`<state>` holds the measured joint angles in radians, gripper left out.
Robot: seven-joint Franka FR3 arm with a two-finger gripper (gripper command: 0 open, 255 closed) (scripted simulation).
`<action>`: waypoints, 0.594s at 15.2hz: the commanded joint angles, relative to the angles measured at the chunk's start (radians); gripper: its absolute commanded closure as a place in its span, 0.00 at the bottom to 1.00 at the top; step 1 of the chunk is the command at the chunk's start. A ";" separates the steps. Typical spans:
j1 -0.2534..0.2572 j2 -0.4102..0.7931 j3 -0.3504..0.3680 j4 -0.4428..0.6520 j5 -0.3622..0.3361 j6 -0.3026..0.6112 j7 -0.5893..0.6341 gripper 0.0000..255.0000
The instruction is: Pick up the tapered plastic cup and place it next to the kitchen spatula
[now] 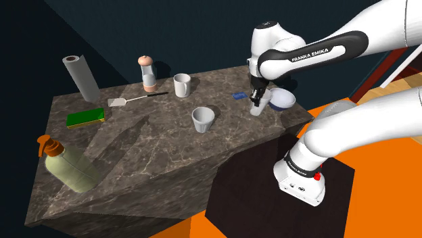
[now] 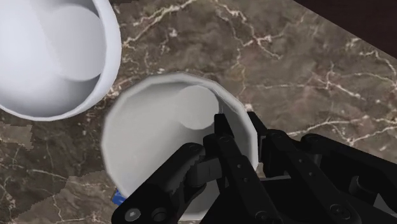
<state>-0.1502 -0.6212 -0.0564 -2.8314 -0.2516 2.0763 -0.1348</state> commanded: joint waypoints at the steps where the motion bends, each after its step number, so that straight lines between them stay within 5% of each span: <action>1: 0.000 0.000 0.000 0.000 0.000 0.000 0.000 1.00; 9: 0.002 -0.018 0.001 0.017 0.005 -0.035 -0.006 1.00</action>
<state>-0.1489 -0.6316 -0.0555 -2.8209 -0.2484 2.0563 -0.1386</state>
